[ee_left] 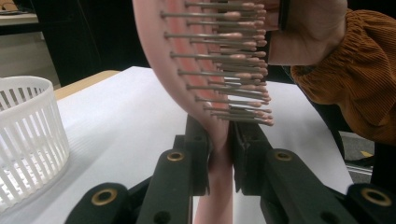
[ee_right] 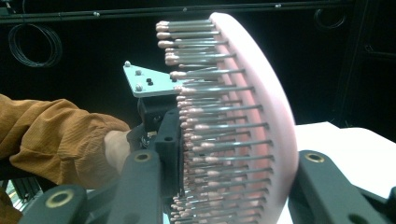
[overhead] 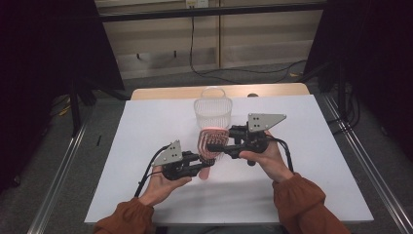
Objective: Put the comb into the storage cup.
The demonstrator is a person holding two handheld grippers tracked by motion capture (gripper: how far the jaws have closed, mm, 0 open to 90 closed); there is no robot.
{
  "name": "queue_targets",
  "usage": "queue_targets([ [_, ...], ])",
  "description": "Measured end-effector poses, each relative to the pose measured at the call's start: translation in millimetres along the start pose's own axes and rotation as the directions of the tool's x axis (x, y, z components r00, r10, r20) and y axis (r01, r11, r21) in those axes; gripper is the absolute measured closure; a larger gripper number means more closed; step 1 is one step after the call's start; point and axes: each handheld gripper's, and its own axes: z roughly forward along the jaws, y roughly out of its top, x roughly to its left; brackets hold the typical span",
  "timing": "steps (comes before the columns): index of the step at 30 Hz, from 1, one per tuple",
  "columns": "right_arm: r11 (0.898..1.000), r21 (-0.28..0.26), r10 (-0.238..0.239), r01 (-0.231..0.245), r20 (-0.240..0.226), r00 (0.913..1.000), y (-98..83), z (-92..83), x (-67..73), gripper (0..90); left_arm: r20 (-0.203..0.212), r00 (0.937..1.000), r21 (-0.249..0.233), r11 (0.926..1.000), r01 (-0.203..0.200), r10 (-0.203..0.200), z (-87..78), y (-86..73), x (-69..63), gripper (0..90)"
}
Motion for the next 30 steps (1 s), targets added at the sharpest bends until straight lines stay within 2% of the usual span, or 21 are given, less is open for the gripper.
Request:
queue_targets([
  [3,1.0,0.003,0.0,0.0,0.01,1.0,0.6,0.2,0.9,63.5,-0.009,1.0,0.004,1.0,-0.002,0.002,0.2,-0.3,0.6,75.3],
  [12,1.0,0.001,0.006,-0.006,0.037,0.9993,2.3,0.3,2.2,64.4,-0.028,0.9996,-0.006,1.0,-0.007,0.006,0.7,0.2,0.3,72.8],
  [16,1.0,0.002,-0.003,0.002,0.067,0.9977,4.1,-1.0,2.1,64.5,-0.044,0.999,-0.007,1.0,0.007,-0.007,2.1,0.2,0.7,66.3],
  [22,1.0,-0.007,0.0,0.001,0.083,0.9965,5.8,-3.3,2.1,64.5,-0.054,0.9984,-0.015,0.9998,0.015,-0.016,3.8,0.4,0.0,60.0],
  [27,1.0,-0.009,0.002,-0.001,0.094,0.9956,7.6,-4.0,2.9,64.5,-0.072,0.9973,-0.008,0.9999,0.014,-0.015,3.6,0.3,-0.5,51.3],
  [30,1.0,-0.016,0.003,-0.001,0.102,0.9947,8.8,-5.3,2.8,64.6,-0.103,0.9943,-0.003,0.9996,0.027,-0.027,4.0,0.3,-0.9,43.4],
])
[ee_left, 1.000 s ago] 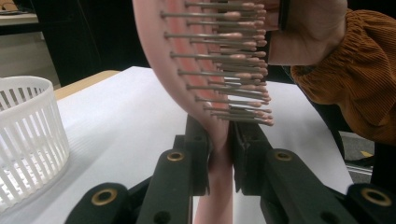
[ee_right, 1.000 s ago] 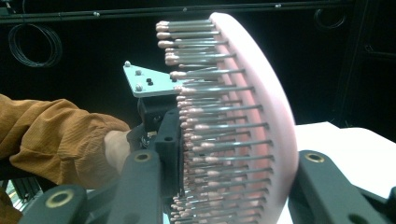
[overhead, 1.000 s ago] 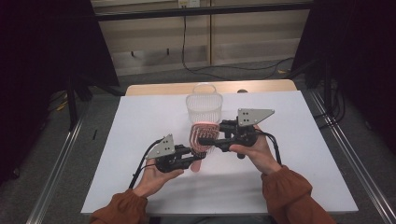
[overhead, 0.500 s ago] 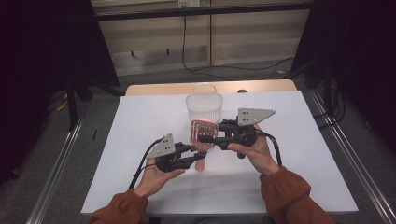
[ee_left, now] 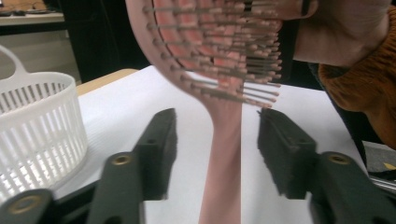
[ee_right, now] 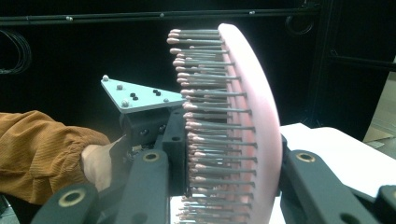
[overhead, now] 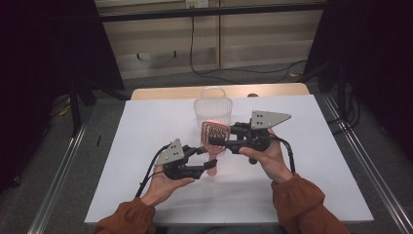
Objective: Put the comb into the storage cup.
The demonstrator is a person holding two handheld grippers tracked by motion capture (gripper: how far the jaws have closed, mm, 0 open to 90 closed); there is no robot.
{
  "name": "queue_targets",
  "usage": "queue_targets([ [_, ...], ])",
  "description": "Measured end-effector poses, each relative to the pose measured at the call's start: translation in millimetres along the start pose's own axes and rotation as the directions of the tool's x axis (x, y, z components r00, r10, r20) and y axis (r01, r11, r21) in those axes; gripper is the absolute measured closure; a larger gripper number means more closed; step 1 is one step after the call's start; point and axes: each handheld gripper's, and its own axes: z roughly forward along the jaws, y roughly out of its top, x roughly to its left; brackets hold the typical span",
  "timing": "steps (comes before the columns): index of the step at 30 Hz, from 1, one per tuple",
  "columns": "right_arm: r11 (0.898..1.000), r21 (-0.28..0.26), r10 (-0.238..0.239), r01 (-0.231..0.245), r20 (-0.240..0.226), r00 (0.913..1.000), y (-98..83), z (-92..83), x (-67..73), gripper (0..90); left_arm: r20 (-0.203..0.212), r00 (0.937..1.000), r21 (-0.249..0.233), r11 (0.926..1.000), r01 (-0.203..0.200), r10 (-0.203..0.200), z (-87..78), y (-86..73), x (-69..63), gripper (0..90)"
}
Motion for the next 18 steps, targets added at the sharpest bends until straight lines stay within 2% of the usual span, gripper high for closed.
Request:
queue_targets([
  [4,1.0,0.007,0.007,-0.007,0.019,0.9998,0.6,-1.0,-0.6,64.6,-0.037,0.9991,0.013,0.9997,0.019,-0.019,1.9,-1.4,-0.1,27.9],
  [8,1.0,0.002,0.009,-0.009,0.028,0.9996,0.5,-1.9,-1.4,64.6,-0.054,0.9984,0.013,0.9998,0.016,-0.015,1.7,-2.4,1.1,17.1],
  [10,1.0,-0.002,0.011,-0.011,0.037,0.9993,1.3,-2.8,-1.4,64.6,-0.08,0.9966,0.012,0.9996,0.024,-0.023,1.4,-2.0,1.3,10.9],
  [11,1.0,-0.006,0.012,-0.012,0.04,0.9991,1.5,-3.2,-1.2,64.6,-0.079,0.9964,0.009,0.9995,0.032,-0.031,1.2,-2.0,1.8,7.8],
  [15,1.0,-0.011,0.017,-0.017,0.064,0.9978,2.7,-5.6,-1.8,64.5,-0.109,0.9938,0.01,0.9997,0.022,-0.021,-1.8,-1.5,2.9,5.1],
  [18,1.0,-0.013,0.021,-0.02,0.083,0.9964,3.0,-7.7,-3.0,64.6,-0.109,0.994,0.008,0.9998,0.017,-0.016,-3.5,-1.5,3.7,4.2],
])
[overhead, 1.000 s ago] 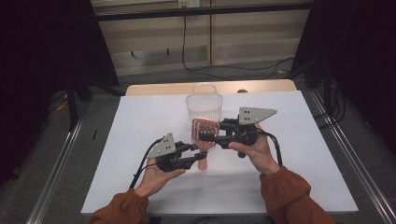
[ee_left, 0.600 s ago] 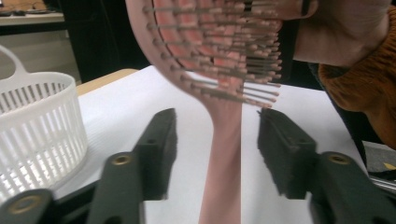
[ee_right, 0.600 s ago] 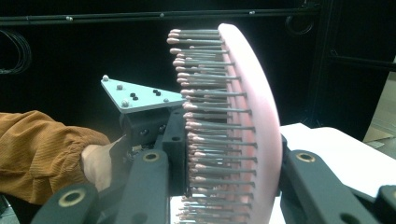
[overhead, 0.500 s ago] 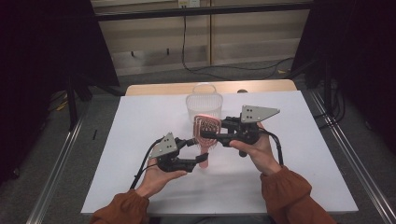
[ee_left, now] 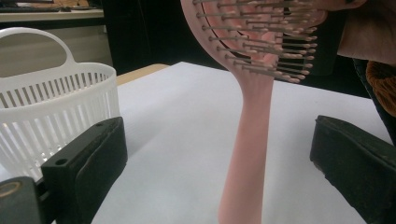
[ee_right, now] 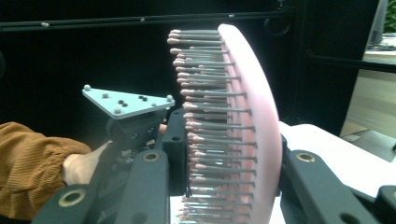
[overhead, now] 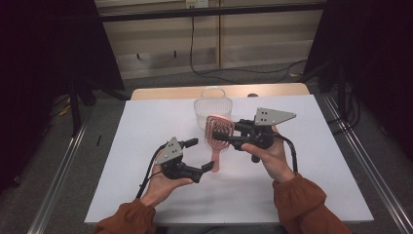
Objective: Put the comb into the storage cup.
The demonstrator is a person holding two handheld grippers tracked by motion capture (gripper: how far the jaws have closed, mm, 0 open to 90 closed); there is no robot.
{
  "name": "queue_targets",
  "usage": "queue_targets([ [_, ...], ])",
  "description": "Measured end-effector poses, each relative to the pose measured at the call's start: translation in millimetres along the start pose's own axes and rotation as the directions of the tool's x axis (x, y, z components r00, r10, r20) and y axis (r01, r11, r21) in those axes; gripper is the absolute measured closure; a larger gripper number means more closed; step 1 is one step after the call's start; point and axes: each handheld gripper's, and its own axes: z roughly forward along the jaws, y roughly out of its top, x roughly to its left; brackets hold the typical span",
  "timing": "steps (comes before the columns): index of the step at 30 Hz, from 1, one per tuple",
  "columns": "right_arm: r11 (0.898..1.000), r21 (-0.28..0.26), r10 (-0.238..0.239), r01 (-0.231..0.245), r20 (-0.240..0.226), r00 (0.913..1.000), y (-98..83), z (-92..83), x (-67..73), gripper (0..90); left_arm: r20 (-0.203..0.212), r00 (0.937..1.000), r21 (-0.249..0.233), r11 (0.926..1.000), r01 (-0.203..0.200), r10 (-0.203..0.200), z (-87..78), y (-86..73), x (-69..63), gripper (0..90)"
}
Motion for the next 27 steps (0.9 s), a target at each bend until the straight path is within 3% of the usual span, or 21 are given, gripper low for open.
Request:
queue_targets([
  [6,1.0,-0.002,0.003,-0.003,0.025,0.9997,0.3,-3.0,-1.6,64.6,-0.001,0.9996,-0.011,0.9996,0.027,-0.027,-3.0,1.3,-0.9,4.2],
  [11,1.0,-0.002,0.003,-0.003,0.043,0.9991,1.1,-4.7,-2.0,64.6,-0.009,0.9996,-0.011,0.9996,0.026,-0.027,-7.3,2.6,-0.8,4.1],
  [17,1.0,-0.008,0.007,-0.006,0.061,0.9981,1.7,-6.7,-2.9,64.6,-0.044,0.9975,-0.039,0.9978,0.053,-0.055,-14.7,1.0,1.0,3.7],
  [24,1.0,-0.016,0.008,-0.006,0.077,0.997,3.0,-9.1,-3.3,64.6,-0.091,0.9947,-0.049,0.9979,0.043,-0.047,-27.5,-0.6,2.3,2.8],
  [27,1.0,-0.017,0.01,-0.009,0.081,0.9966,3.1,-9.7,-3.5,64.6,-0.108,0.9919,-0.085,0.9947,0.058,-0.067,-33.8,0.1,2.5,2.9],
])
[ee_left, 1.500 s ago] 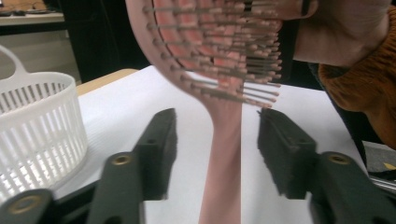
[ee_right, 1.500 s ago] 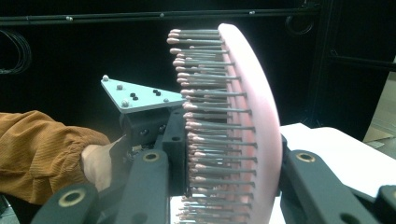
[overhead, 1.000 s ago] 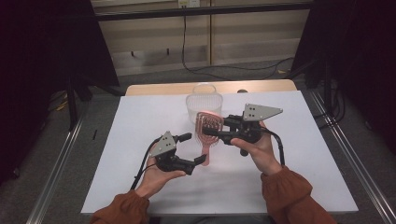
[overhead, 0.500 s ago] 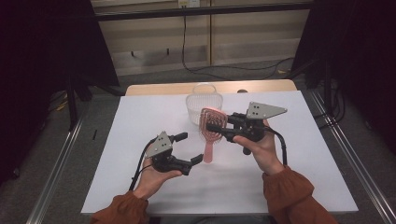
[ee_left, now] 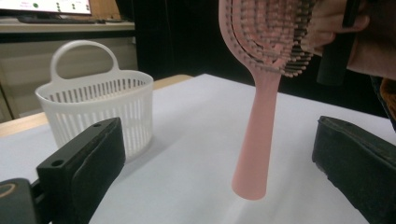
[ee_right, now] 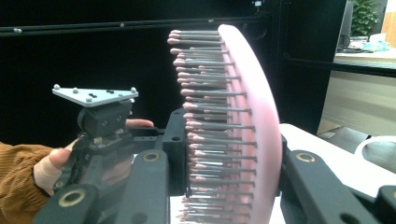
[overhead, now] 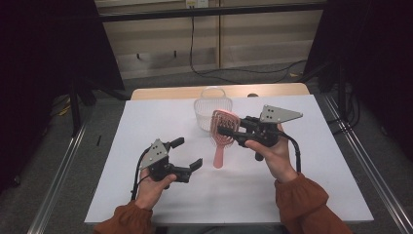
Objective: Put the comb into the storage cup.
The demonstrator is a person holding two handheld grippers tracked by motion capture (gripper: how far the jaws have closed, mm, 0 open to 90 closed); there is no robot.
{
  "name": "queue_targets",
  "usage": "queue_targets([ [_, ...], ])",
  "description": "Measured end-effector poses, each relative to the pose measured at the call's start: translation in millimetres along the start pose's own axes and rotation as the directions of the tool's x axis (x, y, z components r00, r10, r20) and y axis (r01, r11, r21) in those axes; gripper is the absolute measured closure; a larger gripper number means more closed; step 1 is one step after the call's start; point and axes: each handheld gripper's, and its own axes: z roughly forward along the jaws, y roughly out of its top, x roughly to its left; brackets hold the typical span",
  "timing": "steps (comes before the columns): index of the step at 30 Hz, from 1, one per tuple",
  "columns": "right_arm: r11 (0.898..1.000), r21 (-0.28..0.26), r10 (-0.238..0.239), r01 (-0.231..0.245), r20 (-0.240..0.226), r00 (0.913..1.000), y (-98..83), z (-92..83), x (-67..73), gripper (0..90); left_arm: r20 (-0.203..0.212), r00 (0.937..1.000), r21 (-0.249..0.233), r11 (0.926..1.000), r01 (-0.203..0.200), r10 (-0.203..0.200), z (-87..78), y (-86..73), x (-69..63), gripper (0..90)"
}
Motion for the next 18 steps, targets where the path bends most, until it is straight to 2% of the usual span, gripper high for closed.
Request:
queue_targets([
  [6,1.0,-0.008,0.001,-0.001,0.026,0.9997,-2.3,-0.5,-0.1,64.6,-0.021,0.9998,0.002,1.0,-0.007,0.007,-8.5,0.5,1.4,2.7],
  [11,1.0,-0.011,0.011,-0.011,0.042,0.999,-3.0,-1.4,-2.1,64.6,-0.054,0.9985,-0.016,0.9998,-0.012,0.011,-15.9,1.3,4.0,2.5],
  [15,1.0,-0.022,0.013,-0.011,0.051,0.9986,-1.4,-3.6,-3.3,64.6,-0.056,0.9982,-0.029,0.9994,-0.021,0.02,-25.1,-2.3,6.7,1.4],
  [18,1.0,-0.025,0.01,-0.008,0.055,0.9984,-0.4,-5.0,-3.9,64.6,-0.087,0.996,-0.033,0.9992,-0.023,0.02,-30.2,-4.8,8.7,1.4],
])
